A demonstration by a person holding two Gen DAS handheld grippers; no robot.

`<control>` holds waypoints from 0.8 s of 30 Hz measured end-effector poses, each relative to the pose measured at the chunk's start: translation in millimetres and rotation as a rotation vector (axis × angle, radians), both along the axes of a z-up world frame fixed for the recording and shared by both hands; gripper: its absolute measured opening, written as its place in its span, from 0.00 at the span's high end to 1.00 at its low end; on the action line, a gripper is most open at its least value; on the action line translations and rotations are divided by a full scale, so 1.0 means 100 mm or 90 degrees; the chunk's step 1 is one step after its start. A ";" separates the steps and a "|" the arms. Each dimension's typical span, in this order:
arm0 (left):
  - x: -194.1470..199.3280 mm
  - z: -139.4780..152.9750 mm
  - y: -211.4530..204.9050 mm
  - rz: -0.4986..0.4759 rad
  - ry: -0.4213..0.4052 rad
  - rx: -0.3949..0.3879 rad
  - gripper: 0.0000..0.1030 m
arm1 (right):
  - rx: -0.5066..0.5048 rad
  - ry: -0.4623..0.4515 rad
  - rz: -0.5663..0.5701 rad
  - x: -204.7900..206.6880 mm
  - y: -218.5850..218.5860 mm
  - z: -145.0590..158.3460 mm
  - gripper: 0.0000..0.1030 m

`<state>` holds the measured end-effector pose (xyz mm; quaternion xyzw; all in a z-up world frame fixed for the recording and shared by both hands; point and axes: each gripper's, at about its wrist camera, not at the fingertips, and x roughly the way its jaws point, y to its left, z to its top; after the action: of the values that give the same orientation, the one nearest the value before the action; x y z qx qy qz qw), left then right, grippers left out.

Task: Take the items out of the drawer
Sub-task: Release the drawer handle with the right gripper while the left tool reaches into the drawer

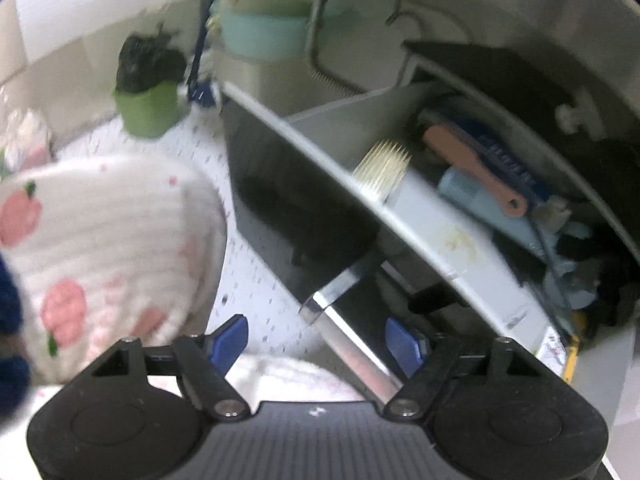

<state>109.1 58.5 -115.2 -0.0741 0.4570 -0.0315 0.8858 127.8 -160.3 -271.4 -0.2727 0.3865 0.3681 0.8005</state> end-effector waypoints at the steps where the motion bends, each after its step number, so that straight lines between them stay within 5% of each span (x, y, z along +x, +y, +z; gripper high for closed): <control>1: 0.03 0.00 -0.05 -0.008 -0.002 -0.001 0.09 | 0.014 -0.009 -0.007 -0.03 -0.04 0.07 0.26; 14: 0.76 -0.21 -0.81 -0.059 0.041 0.045 0.09 | 0.199 -0.084 -0.163 -0.68 -0.68 0.69 0.24; 22: 1.36 -0.63 -0.93 0.002 0.149 -0.064 0.15 | 0.208 -0.101 -0.225 -1.09 -0.97 0.68 0.24; 24: 1.45 -0.77 -0.97 0.021 0.175 -0.066 0.23 | 0.216 -0.103 -0.237 -1.16 -1.02 0.66 0.24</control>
<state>254.6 -38.7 -191.9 -0.1310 0.5704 -0.0304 0.8103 11.9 -262.7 -205.5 -0.0873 0.2980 0.2508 0.9169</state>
